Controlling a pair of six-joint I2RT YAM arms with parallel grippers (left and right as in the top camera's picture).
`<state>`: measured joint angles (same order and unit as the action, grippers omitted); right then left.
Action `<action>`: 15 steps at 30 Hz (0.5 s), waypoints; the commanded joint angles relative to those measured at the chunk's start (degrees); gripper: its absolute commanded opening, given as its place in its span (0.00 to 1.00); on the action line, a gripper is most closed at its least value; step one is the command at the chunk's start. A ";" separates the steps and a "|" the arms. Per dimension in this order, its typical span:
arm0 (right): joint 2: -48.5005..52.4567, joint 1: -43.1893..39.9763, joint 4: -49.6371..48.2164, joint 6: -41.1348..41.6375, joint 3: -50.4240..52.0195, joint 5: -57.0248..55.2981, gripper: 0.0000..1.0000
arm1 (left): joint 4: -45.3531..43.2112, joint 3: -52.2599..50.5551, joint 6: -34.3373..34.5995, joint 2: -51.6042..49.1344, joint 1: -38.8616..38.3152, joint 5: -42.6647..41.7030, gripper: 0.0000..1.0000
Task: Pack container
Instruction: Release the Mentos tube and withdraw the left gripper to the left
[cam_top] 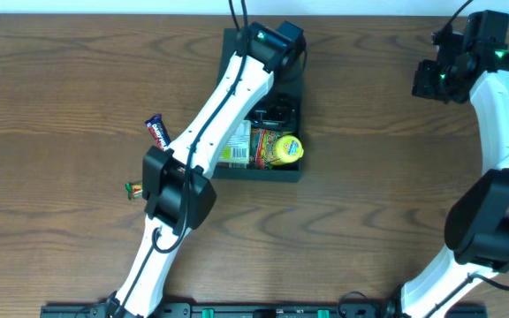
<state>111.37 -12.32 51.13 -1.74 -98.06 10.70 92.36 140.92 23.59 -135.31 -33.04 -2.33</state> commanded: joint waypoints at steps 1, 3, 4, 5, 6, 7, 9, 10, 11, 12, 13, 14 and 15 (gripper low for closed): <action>0.28 -0.28 -0.09 -0.46 0.35 0.31 0.02 | 4.46 0.20 0.39 8.28 0.33 13.18 0.96; 0.28 -0.02 -0.07 -0.48 0.35 0.31 0.02 | 4.44 0.20 0.37 11.96 0.33 18.67 0.96; 0.28 0.11 -0.07 -0.48 0.35 0.31 0.02 | 4.44 0.20 0.37 13.70 0.33 20.96 0.96; 0.28 0.33 -0.07 -0.48 0.35 0.28 0.02 | 4.44 0.20 0.37 15.69 0.33 22.99 0.96; 0.28 0.52 -0.07 -0.48 0.35 0.28 0.01 | 4.44 0.20 0.42 17.68 0.35 23.96 0.96; 0.28 0.70 -0.07 -0.48 0.35 0.28 0.02 | 4.44 0.20 0.39 19.50 0.52 23.91 0.96; 0.28 1.33 -0.13 -0.48 0.35 0.28 0.01 | 4.44 -0.02 -0.68 24.76 0.94 23.96 0.96; 0.28 1.62 -0.13 -0.48 0.35 0.28 0.02 | 4.46 -0.66 -0.72 27.08 1.09 24.02 0.96; 0.28 1.88 -0.13 -0.48 0.35 0.28 0.02 | 4.46 -2.29 -0.63 30.01 1.22 25.00 0.96; 0.28 2.14 -0.11 -0.48 0.35 0.28 0.02 | 4.44 -5.46 0.44 33.27 1.33 26.95 0.96; 0.28 2.43 -0.13 -0.46 0.35 0.28 0.02 | 4.44 -10.58 3.04 37.11 1.66 30.29 0.96; 0.28 2.84 -0.17 -0.48 0.35 0.28 0.02 | 4.04 -17.86 5.99 41.55 2.05 34.14 0.96; 0.28 3.34 -0.22 -0.48 0.35 0.28 0.01 | 2.19 -25.38 7.06 45.86 2.47 35.93 0.95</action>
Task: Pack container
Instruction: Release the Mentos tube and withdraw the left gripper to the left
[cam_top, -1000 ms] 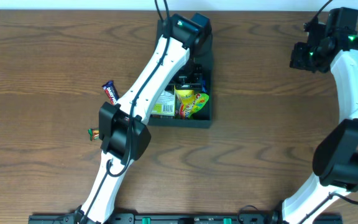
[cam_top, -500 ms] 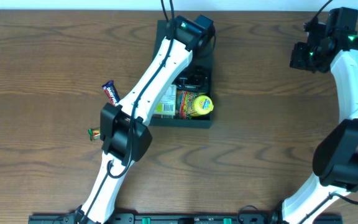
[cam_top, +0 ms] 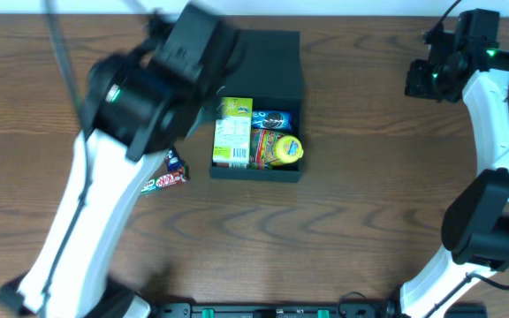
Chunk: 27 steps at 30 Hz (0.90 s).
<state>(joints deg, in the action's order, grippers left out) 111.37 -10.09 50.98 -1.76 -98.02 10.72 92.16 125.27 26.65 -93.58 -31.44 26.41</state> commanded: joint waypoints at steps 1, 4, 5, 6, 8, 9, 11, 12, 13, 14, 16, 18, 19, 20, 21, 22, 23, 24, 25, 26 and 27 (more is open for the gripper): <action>0.28 1.60 -0.02 -0.46 0.31 0.26 0.01 | 0.15 -15.69 3.96 7.56 1.27 7.32 0.95; 0.28 3.98 1.18 -0.61 0.31 0.22 0.02 | -4.83 -26.64 3.80 13.90 3.15 5.97 0.95; 0.28 5.11 1.95 -0.74 0.31 0.22 0.02 | -5.95 -28.00 3.78 14.69 3.80 4.52 0.96; 0.28 6.03 2.51 -1.07 0.31 0.22 0.03 | -6.67 -28.61 3.76 14.91 4.28 3.50 0.95; 0.28 9.14 4.17 -1.81 0.31 0.24 0.04 | -8.37 -29.70 3.58 14.84 5.44 2.08 0.95; 0.28 10.78 5.20 -2.23 0.31 0.24 0.06 | -9.49 -30.40 3.56 14.84 5.86 2.08 0.96; 0.28 14.03 7.52 -4.96 0.31 0.22 0.12 | -11.45 -31.23 3.56 14.84 6.51 2.08 0.96; 0.28 15.85 8.68 -6.12 0.31 0.22 0.14 | -12.24 -31.39 3.56 14.84 6.73 2.08 0.95; 0.28 17.11 9.53 -7.08 0.31 0.22 0.16 | -12.90 -31.41 3.56 14.84 6.91 2.10 0.95; 0.28 18.58 10.64 -7.91 0.31 0.20 0.20 | -13.66 -31.39 3.56 14.84 7.17 2.14 0.96; 0.28 20.39 12.55 -8.17 0.31 0.22 0.27 | -14.91 -31.41 3.56 14.84 7.85 2.51 0.95; 0.28 21.42 14.05 -8.15 0.31 0.79 0.32 | -16.00 -31.41 3.58 14.84 8.96 2.54 0.95; 0.28 21.75 14.43 -8.17 0.31 1.57 0.34 | -16.44 -31.41 3.58 14.84 9.57 2.54 0.95; 0.28 22.14 14.64 -8.20 0.31 2.75 0.37 | -17.00 -31.41 3.58 14.84 10.38 2.51 0.95; 0.28 22.45 14.80 -8.20 0.31 3.17 0.41 | -17.51 -31.41 3.58 14.84 11.10 2.51 0.95; 0.28 23.02 15.06 -8.22 0.31 3.26 0.43 | -18.25 -31.41 3.61 14.84 12.09 2.49 0.95; 0.28 23.58 15.26 -8.72 0.31 3.23 0.45 | -18.80 -31.41 3.61 14.84 12.87 2.47 0.95; 0.28 24.24 15.28 -8.85 0.31 3.23 0.51 | -19.56 -31.41 3.63 14.84 13.94 2.47 0.95; 0.28 25.27 15.26 -8.90 0.31 3.13 0.54 | -20.50 -31.41 3.63 14.80 15.06 2.43 0.96; 0.28 26.34 15.47 -9.29 0.31 2.93 0.56 | -21.42 -31.41 3.61 14.73 16.20 2.25 0.95; 0.28 27.43 15.65 -9.29 0.31 2.84 0.56 | -22.23 -31.41 3.61 14.53 17.20 2.10 0.96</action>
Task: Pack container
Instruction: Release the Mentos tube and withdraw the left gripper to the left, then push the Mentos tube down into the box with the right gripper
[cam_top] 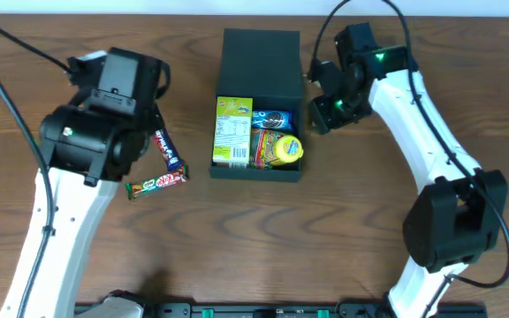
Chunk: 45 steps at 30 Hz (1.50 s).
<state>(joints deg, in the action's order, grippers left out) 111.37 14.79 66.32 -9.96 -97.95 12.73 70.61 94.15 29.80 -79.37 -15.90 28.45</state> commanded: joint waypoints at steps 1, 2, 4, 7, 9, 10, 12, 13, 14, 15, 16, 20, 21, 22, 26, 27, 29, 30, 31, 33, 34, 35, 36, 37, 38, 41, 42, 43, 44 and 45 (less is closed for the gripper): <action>0.28 3.65 0.42 -1.09 0.24 0.83 0.57 | -1.38 -0.28 0.46 0.07 2.54 0.04 0.95; 0.28 4.46 0.46 -1.09 0.24 0.81 0.58 | -1.90 -0.28 0.46 -0.07 3.10 0.02 0.95; 0.28 6.43 0.63 -1.51 0.24 0.31 0.60 | -2.84 -0.28 0.48 -0.55 3.93 0.02 0.95; 0.28 9.14 0.90 -1.42 0.26 -4.63 0.65 | -4.02 -0.28 0.46 -1.27 4.42 0.02 0.95; 0.28 10.69 1.11 -1.46 0.26 -6.01 0.70 | -4.92 -0.28 0.46 -1.77 4.42 0.02 0.95; 0.28 11.21 1.27 -1.44 0.26 -6.36 0.70 | -5.38 -0.28 0.46 -2.01 4.42 0.00 0.95; 0.28 12.04 1.84 -1.14 0.26 -8.20 0.71 | -6.16 -0.28 0.44 -2.47 4.42 0.02 0.95; 0.28 12.24 1.84 -0.74 0.31 -8.98 0.72 | -6.51 -0.28 0.44 -2.64 4.42 0.02 0.95; 0.28 12.31 1.84 -0.63 0.39 -9.42 0.73 | -6.71 -0.28 0.44 -2.78 4.42 0.02 0.95; 0.28 12.31 1.79 -0.59 0.52 -9.57 0.73 | -7.04 -0.28 0.44 -2.91 4.42 0.02 0.95; 0.28 12.28 1.79 -0.59 0.83 -9.53 0.73 | -7.28 -0.28 0.44 -2.97 4.42 0.02 0.96; 0.28 12.31 0.26 -0.59 3.98 -9.55 0.73 | -8.26 -0.28 0.44 -3.02 4.42 0.02 0.95; 0.28 12.31 -0.07 -0.59 4.59 -9.53 0.74 | -8.37 -0.28 0.44 -3.02 4.42 0.02 0.95; 0.28 12.31 -0.37 -0.59 5.20 -9.53 0.74 | -8.52 -0.28 0.44 -3.02 4.42 0.02 0.95; 0.28 12.31 -1.90 -0.61 6.49 -9.49 0.74 | -9.25 -0.28 0.44 -3.02 4.42 0.02 0.95; 0.28 12.31 -2.27 -0.59 6.71 -9.49 0.75 | -9.38 -0.28 0.44 -3.02 4.42 0.02 0.95; 0.28 12.31 -2.51 -0.61 7.21 -9.42 0.77 | -9.38 -0.28 0.44 -3.02 4.42 0.02 0.95; 0.28 12.33 -2.56 -0.63 7.45 -9.20 0.77 | -9.35 -0.28 0.42 -3.02 4.42 0.02 0.95; 0.28 12.35 -2.73 -0.66 7.69 -8.76 0.78 | -9.38 -0.28 0.42 -3.02 4.42 0.02 0.95; 0.28 12.55 -3.13 -0.87 7.82 -7.76 0.78 | -9.38 -0.28 0.44 -3.02 4.42 0.02 0.95; 0.28 12.72 -3.39 -0.87 7.82 -7.78 0.79 | -9.40 -0.28 0.44 -3.02 4.42 0.02 0.95; 0.28 12.96 -3.72 -0.87 7.82 -7.78 0.79 | -9.42 -0.28 0.44 -3.02 4.42 0.02 0.95; 0.28 13.22 -4.02 -0.90 7.82 -7.80 0.79 | -9.42 -0.28 0.44 -3.02 4.42 0.02 0.95; 0.28 13.44 -4.28 -0.90 7.82 -7.80 0.79 | -9.40 -0.28 0.44 -3.02 4.42 0.02 0.95; 0.28 13.64 -4.55 -0.90 7.85 -7.82 0.79 | -9.40 -0.28 0.44 -3.02 4.42 0.02 0.95; 0.28 13.97 -5.35 -0.85 7.87 -7.85 0.72 | -9.40 -0.28 0.44 -3.02 4.42 0.02 0.95; 0.28 13.99 -5.57 -0.85 7.87 -7.85 0.68 | -9.40 -0.28 0.44 -3.02 4.42 0.02 0.95; 0.28 13.99 -5.79 -0.85 7.87 -7.82 0.63 | -9.40 -0.28 0.44 -3.02 4.42 0.02 0.96; 0.28 13.99 -5.97 -0.85 7.87 -7.82 0.61 | -9.40 -0.28 0.44 -3.02 4.42 0.04 0.96; 0.28 13.99 -6.01 -0.87 7.87 -7.82 0.58 | -9.40 -0.28 0.44 -3.02 4.42 0.04 0.96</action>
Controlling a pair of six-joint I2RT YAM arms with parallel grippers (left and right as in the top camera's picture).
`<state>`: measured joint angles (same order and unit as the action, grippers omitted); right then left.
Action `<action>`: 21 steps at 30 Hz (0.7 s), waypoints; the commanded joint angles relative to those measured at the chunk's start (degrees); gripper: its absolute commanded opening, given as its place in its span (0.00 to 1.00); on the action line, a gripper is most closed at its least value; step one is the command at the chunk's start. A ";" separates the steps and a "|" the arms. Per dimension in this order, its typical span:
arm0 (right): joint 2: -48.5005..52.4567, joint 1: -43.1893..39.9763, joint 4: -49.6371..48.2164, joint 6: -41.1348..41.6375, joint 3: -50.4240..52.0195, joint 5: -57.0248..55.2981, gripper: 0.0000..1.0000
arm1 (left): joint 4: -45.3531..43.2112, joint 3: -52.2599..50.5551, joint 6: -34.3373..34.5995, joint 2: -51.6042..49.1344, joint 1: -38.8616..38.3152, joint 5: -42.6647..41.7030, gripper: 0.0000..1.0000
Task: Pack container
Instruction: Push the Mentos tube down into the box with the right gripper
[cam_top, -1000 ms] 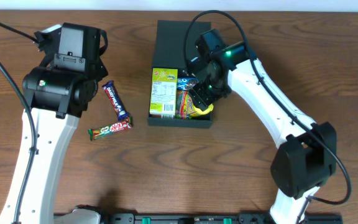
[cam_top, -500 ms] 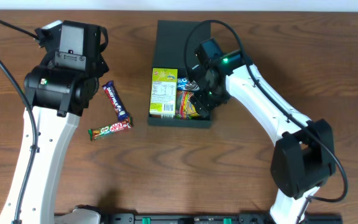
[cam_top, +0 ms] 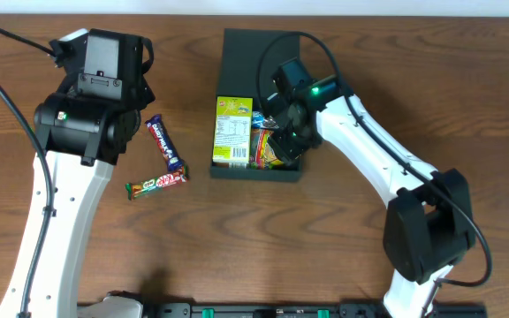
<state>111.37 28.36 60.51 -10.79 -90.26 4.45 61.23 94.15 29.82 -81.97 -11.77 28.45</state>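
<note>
The black container [cam_top: 256, 172] stands open mid-table, its lid [cam_top: 254, 53] lying flat behind it. Inside are a green-yellow packet [cam_top: 232, 132] on the left and a blue snack pack [cam_top: 260, 116] behind colourful wrappers. My right gripper [cam_top: 277, 139] reaches down into the container's right half, covering what lies there. Its fingers are hidden, so I cannot tell their state. On the table to the left lie a blue-red candy bar [cam_top: 165, 145] and a green-red bar [cam_top: 156, 183]. My left gripper [cam_top: 136, 92] hangs up-left of the bars, its fingers not readable.
The left arm's white link [cam_top: 56, 221] runs down the table's left side. The right arm [cam_top: 378, 155] crosses from the front right up to the container. Bare wooden tabletop [cam_top: 467, 88] lies at the right.
My right gripper has moved from beside the container's right wall to over its right half, covering the yellow round item. The left arm has drawn slightly back from the candy bars.
At first my left arm stretched across the container with its gripper at the far end, the right arm parked at the far right. Then the left arm was off to the left by the bars. The right gripper came beside the container and is now inside it.
</note>
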 commanded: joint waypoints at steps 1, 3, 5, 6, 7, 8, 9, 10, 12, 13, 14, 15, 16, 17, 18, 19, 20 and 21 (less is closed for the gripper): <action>0.28 0.42 -0.28 -0.02 0.17 0.46 0.57 | -0.02 -0.28 0.42 -0.42 0.28 0.02 0.95; 0.28 0.42 -0.42 -0.02 0.17 0.46 0.52 | -0.04 -0.28 0.42 -0.42 0.28 0.04 0.95; 0.28 0.42 -0.55 -0.02 0.17 0.46 0.50 | -0.11 -0.28 0.42 -0.42 0.28 0.02 0.95; 0.28 0.42 -0.59 -0.02 0.17 0.46 0.50 | -0.17 -0.28 0.39 -0.42 0.28 0.04 0.96; 0.28 0.42 -0.70 -0.02 0.15 0.44 0.49 | -0.24 -0.28 0.42 -0.42 0.28 0.04 0.95; 0.28 0.39 -0.79 0.00 0.07 0.46 0.48 | -0.28 -0.28 0.42 -0.42 0.28 0.04 0.95; 0.26 0.39 -0.74 0.00 -0.20 0.46 0.47 | -0.31 -0.28 0.42 -0.42 0.28 0.04 0.95; 0.26 0.39 -0.59 0.00 -0.61 0.46 0.47 | -0.31 -0.28 0.42 -0.42 0.28 0.04 0.95; 0.20 0.39 -0.02 0.00 -2.36 0.46 0.46 | -0.31 -0.28 0.42 -0.42 0.28 0.04 0.95; 0.15 0.39 0.42 0.00 -3.69 0.46 0.46 | -0.31 -0.28 0.42 -0.42 0.28 0.04 0.95; 0.15 0.39 0.81 0.00 -4.83 0.44 0.46 | -0.28 -0.28 0.42 -0.42 0.28 0.04 0.95; 0.15 0.39 1.49 -0.02 -6.49 0.35 0.45 | -0.28 -0.28 0.42 -0.42 0.28 0.04 0.96; 0.15 0.39 2.08 -0.02 -7.91 0.09 0.43 | -0.28 -0.28 0.42 -0.42 0.28 0.04 0.96; 0.15 0.39 2.58 -0.02 -9.07 -0.22 0.40 | -0.28 -0.28 0.42 -0.42 0.28 0.04 0.96; 0.15 0.39 3.32 -0.02 -10.51 -0.79 0.34 | -0.28 -0.28 0.42 -0.42 0.28 0.04 0.95; 0.15 0.39 4.04 0.00 -11.63 -1.51 0.29 | -0.28 -0.28 0.42 -0.42 0.28 0.04 0.95; 0.15 0.42 5.14 0.00 -12.83 -2.29 0.25 | -0.28 -0.28 0.42 -0.42 0.28 0.04 0.95; 0.15 0.50 6.27 0.02 -13.81 -3.04 0.15 | -0.28 -0.28 0.42 -0.42 0.28 0.04 0.95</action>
<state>111.39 28.36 65.82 -10.83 -101.54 3.36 61.04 94.15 29.82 -81.97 -11.77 28.45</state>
